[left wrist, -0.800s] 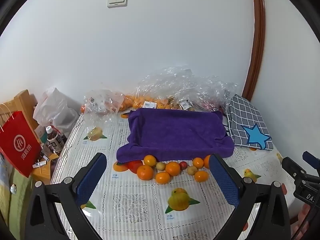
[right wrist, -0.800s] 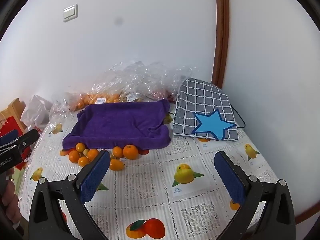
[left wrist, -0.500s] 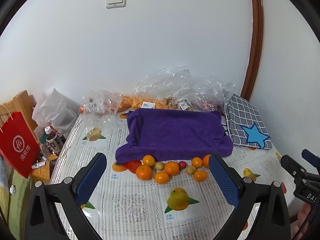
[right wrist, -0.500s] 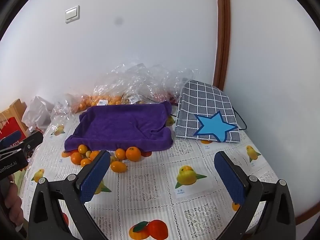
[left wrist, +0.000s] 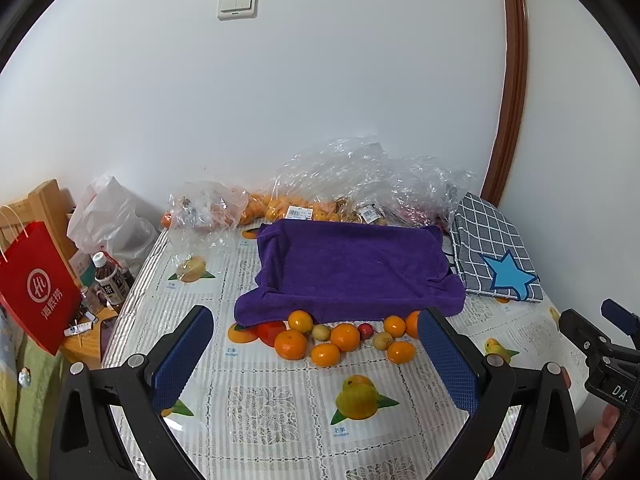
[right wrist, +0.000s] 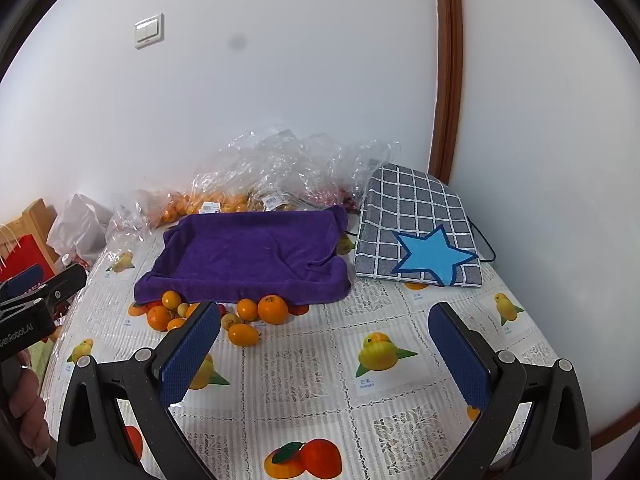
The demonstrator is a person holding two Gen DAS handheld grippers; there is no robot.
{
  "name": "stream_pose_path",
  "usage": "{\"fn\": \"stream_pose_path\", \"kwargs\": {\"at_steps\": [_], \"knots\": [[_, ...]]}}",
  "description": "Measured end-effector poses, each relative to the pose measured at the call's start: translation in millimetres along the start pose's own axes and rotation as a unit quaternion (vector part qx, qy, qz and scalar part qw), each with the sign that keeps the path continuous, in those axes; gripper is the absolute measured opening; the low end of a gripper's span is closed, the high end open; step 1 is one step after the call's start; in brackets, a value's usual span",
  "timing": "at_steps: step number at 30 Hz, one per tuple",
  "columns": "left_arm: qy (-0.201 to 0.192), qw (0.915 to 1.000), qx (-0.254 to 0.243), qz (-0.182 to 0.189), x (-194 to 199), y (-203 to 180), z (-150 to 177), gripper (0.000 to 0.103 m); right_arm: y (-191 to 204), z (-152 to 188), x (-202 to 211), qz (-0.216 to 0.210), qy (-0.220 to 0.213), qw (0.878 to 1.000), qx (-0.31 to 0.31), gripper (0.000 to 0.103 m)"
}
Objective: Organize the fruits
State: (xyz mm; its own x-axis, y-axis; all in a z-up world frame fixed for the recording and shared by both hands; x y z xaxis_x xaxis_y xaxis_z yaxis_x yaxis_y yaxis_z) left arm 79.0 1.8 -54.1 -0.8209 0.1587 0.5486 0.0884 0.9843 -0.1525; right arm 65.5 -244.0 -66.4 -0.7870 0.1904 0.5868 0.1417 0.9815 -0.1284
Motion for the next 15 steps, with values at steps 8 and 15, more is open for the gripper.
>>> {"fn": "stream_pose_path", "kwargs": {"at_steps": [8,15], "knots": [[0.002,0.9999,0.01,0.002,-1.9,3.1,0.7,0.102,1.0,-0.9,1.1,0.0,-0.001,1.0,0.0,0.102],[0.0,1.0,0.009,0.001,-0.5,4.0,0.1,0.102,3.4,-1.1,1.9,-0.002,-0.002,1.0,0.002,0.102]]}}
Point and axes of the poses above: each gripper's, at about its wrist camera, not at the fingertips, and x roughly against the way its jaws point, y to its left, z to its underside, the point moved 10 cm from there along -x, roughly the way its jaws point, and after that the axes turned 10 degrees about z, right-handed, at the moved point
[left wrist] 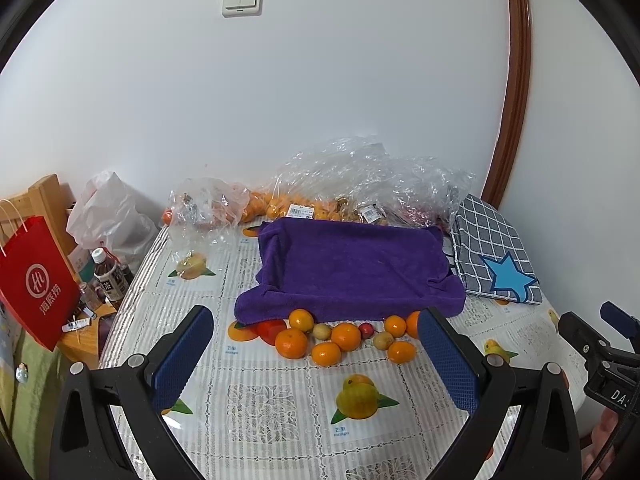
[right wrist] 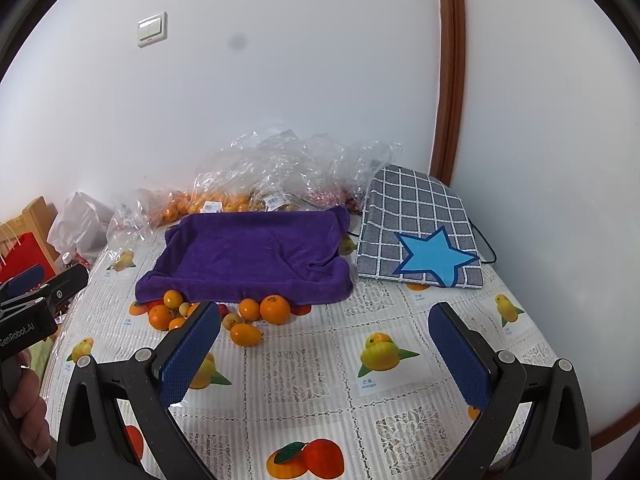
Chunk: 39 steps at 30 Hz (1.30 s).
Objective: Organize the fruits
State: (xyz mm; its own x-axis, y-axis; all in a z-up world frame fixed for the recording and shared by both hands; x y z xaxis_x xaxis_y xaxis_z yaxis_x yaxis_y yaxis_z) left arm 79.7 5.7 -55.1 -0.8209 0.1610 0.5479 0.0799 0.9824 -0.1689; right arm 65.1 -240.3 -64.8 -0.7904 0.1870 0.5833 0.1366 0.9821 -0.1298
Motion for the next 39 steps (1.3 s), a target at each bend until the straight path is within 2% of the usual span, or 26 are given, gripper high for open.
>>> {"fn": "stream_pose_path", "kwargs": {"at_steps": [39], "knots": [[-0.002,1.0,0.001,0.0,-1.9,0.2,2.7,0.102,6.0,0.2,4.0,0.001,-0.006,1.0,0.011,0.102]]}}
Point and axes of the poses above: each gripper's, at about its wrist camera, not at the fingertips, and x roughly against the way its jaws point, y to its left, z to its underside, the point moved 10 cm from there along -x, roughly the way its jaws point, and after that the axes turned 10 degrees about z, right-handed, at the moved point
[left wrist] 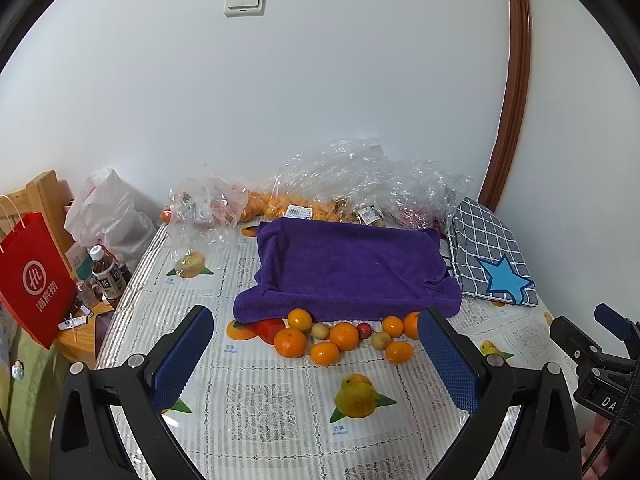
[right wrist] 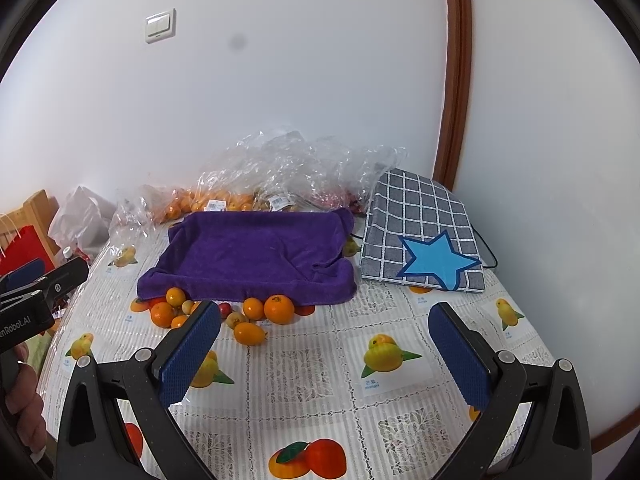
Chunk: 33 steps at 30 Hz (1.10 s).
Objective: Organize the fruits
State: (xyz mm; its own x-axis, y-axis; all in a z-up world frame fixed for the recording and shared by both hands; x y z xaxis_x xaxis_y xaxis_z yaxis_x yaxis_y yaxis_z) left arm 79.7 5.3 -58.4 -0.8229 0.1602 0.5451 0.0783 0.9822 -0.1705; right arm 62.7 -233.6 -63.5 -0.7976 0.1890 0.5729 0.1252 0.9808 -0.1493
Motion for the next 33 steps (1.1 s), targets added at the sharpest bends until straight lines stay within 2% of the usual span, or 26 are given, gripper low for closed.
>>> {"fn": "stream_pose_path", "kwargs": {"at_steps": [15,28,31,33], "knots": [[0.005,1.0,0.004,-0.003,-14.9,2.8,3.9,0.102,13.1,5.4,-8.2,-0.008,0.005,1.0,0.014,0.102],[0.024,0.999,0.031,-0.022,-55.6,58.0,33.4,0.102,36.8,28.9,-60.3,-0.007,0.042,0.998,0.039,0.102],[0.034,0.9983,0.044,-0.015,-65.0,73.0,42.5,0.094,45.7,35.1,-71.6,-0.024,0.039,0.998,0.046,0.102],[0.038,0.9977,0.053,-0.017,-71.9,83.8,47.8,0.093,53.0,40.2,-81.5,-0.036,0.04,0.997,0.055,0.102]]}}
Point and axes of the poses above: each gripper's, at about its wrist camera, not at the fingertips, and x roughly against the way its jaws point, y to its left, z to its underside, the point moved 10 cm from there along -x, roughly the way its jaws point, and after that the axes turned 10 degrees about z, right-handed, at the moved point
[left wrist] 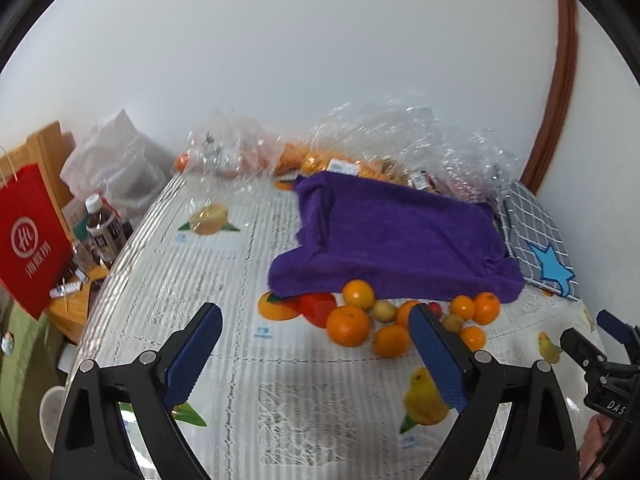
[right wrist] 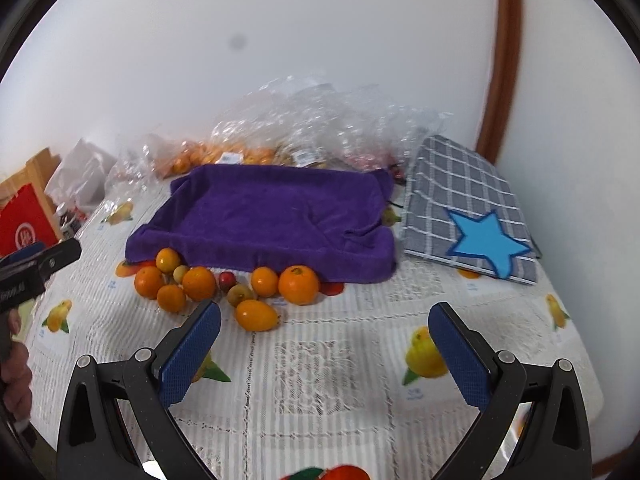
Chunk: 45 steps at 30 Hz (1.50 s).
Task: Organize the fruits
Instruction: 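Grasp the large mandarin with the right gripper while the left gripper grasps a kumquat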
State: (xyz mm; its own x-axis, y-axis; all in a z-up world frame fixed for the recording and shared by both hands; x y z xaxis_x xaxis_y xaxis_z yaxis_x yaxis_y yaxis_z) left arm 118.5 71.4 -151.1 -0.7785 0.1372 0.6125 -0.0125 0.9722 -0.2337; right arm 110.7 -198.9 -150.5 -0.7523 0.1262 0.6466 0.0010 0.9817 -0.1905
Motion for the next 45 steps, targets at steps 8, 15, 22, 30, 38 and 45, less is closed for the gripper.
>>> {"fn": "stream_pose_path", "kwargs": {"at_steps": [8,15,22,30,38,45], "knots": [[0.03,0.9994,-0.016,0.013,-30.3,14.9,14.6,0.093,20.3,17.7,-50.4,-0.038,0.036,0.999,-0.011,0.091],[0.063,0.9965,-0.01,0.054,-62.3,15.9,33.1,0.082,22.4,22.4,-77.0,-0.034,0.057,0.997,-0.033,0.076],[0.082,0.9915,0.002,0.101,-86.6,0.9,36.2,0.074,22.0,20.2,-91.5,-0.043,0.05,0.997,-0.03,0.066],[0.109,0.9824,0.035,0.147,-110.4,-9.7,41.4,0.051,24.2,21.9,-103.8,-0.068,0.059,0.996,-0.025,0.054],[0.104,0.9792,0.049,0.167,-112.7,-9.9,39.8,0.04,32.3,21.2,-117.2,-0.086,0.065,0.994,-0.001,0.053],[0.078,0.9856,0.052,0.14,-104.7,6.5,34.4,0.04,39.3,24.7,-136.2,-0.078,0.074,0.994,0.027,0.051]]}}
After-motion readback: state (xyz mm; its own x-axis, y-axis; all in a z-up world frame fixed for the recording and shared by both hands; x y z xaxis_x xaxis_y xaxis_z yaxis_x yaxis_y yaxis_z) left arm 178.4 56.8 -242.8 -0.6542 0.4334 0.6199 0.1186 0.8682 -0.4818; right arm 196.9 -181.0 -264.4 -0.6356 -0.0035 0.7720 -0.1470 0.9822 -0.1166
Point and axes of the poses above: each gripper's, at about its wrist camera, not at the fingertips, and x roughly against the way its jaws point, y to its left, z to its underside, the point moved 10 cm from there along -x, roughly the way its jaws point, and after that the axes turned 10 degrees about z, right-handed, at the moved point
